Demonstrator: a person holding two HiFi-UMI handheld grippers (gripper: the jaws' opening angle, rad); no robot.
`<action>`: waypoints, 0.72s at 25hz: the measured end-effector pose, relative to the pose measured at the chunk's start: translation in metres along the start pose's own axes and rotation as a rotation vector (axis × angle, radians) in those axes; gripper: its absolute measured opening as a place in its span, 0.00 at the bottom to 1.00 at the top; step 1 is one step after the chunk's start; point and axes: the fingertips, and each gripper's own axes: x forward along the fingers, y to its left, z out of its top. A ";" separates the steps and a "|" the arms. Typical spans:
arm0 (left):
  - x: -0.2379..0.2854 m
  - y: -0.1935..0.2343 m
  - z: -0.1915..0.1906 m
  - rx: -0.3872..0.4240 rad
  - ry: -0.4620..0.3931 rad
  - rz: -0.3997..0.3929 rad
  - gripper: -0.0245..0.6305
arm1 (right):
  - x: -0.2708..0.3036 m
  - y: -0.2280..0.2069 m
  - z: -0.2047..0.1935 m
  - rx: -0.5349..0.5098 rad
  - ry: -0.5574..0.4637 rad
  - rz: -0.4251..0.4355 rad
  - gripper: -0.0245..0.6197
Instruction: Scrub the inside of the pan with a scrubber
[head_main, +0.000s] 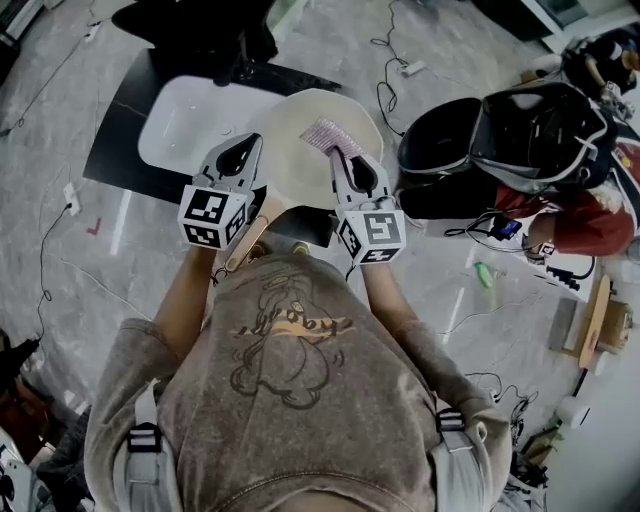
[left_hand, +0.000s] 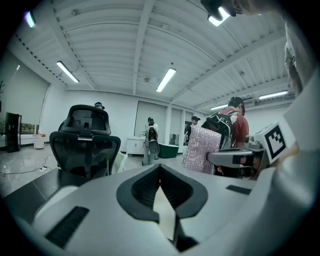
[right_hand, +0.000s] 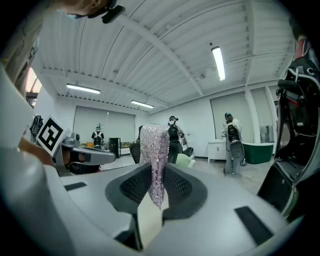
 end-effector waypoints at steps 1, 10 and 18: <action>0.000 0.001 -0.003 -0.002 0.001 0.004 0.06 | 0.000 -0.001 -0.004 -0.001 0.002 -0.007 0.17; -0.006 0.003 -0.009 0.013 0.000 0.030 0.06 | -0.002 -0.009 -0.009 -0.005 0.003 -0.095 0.17; 0.000 -0.005 -0.009 0.041 0.005 0.047 0.06 | -0.002 -0.016 -0.009 0.013 0.021 -0.130 0.17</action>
